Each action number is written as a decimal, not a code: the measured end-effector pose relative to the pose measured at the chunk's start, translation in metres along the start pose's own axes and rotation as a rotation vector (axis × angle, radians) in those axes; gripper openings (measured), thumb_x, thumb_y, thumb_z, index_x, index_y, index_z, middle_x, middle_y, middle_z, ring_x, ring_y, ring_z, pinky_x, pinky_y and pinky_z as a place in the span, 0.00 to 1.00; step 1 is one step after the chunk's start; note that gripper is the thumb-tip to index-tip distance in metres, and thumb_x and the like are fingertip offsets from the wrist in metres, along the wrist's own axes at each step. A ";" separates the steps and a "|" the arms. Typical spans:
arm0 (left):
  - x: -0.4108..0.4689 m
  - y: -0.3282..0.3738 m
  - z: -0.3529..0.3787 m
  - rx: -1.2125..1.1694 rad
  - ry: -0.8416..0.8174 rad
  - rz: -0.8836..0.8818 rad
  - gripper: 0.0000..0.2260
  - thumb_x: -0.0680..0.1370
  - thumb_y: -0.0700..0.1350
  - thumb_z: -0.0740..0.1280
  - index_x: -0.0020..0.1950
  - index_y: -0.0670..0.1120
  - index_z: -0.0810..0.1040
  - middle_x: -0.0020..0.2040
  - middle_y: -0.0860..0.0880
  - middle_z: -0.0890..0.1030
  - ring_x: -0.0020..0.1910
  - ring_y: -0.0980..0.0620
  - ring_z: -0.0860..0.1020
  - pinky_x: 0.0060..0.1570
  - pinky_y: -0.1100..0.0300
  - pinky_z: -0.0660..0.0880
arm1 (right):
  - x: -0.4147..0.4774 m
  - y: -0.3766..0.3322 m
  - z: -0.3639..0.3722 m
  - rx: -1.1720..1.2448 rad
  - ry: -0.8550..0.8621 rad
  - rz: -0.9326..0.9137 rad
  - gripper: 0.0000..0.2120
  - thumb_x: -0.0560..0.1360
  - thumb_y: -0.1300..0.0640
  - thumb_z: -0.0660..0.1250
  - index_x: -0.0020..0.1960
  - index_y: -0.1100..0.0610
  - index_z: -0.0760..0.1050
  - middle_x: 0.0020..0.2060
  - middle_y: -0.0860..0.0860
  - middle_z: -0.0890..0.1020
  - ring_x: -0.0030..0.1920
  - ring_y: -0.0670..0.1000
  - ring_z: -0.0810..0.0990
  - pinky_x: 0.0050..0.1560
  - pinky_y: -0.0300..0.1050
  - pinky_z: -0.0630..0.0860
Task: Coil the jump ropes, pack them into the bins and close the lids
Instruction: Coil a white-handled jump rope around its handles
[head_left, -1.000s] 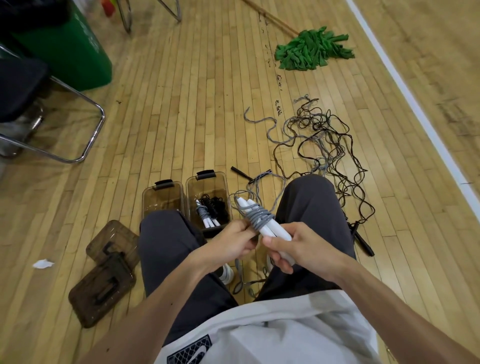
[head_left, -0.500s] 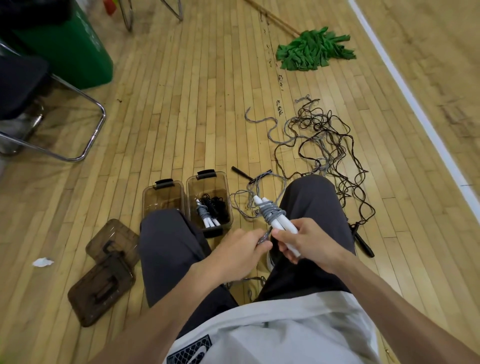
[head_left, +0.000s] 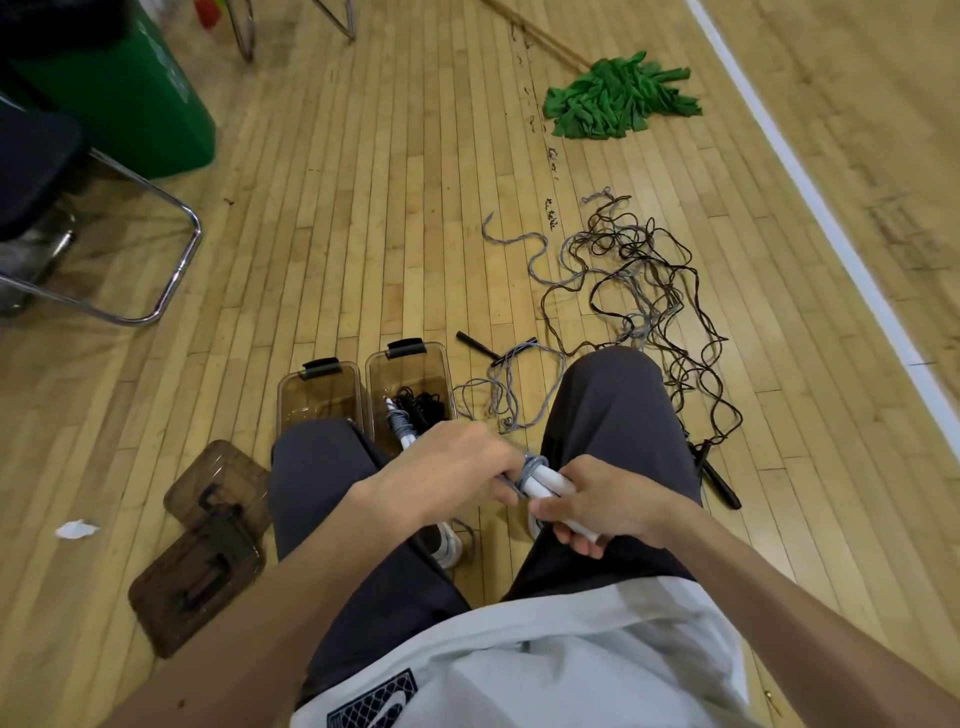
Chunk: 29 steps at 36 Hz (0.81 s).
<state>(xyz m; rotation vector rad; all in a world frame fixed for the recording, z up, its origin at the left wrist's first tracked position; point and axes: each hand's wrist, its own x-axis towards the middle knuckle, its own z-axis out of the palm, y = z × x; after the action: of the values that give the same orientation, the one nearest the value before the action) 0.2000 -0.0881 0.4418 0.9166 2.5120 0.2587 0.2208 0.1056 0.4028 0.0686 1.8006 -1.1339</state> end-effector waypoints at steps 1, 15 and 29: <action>0.001 0.000 -0.002 -0.013 0.014 0.021 0.09 0.79 0.52 0.70 0.51 0.47 0.81 0.44 0.50 0.80 0.46 0.51 0.77 0.47 0.55 0.71 | -0.001 0.000 0.000 -0.013 -0.016 0.000 0.11 0.82 0.54 0.67 0.49 0.63 0.75 0.30 0.52 0.79 0.27 0.49 0.75 0.30 0.42 0.75; 0.016 0.011 -0.029 -0.084 -0.074 0.109 0.17 0.67 0.59 0.78 0.46 0.49 0.83 0.36 0.57 0.77 0.36 0.60 0.72 0.40 0.57 0.75 | -0.014 -0.016 -0.004 -0.273 -0.225 -0.057 0.13 0.81 0.55 0.66 0.40 0.59 0.74 0.31 0.53 0.78 0.26 0.49 0.75 0.31 0.42 0.75; 0.020 0.004 -0.029 -0.717 -0.192 -0.029 0.16 0.65 0.49 0.83 0.33 0.47 0.76 0.25 0.49 0.76 0.25 0.55 0.72 0.33 0.60 0.69 | -0.036 -0.027 0.001 -0.148 -0.522 -0.253 0.09 0.80 0.59 0.68 0.42 0.62 0.78 0.29 0.50 0.77 0.26 0.48 0.73 0.32 0.44 0.70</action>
<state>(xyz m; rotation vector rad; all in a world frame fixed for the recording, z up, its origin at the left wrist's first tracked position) 0.1749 -0.0727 0.4616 0.5696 2.0099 0.9357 0.2272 0.1043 0.4467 -0.5106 1.4379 -1.0650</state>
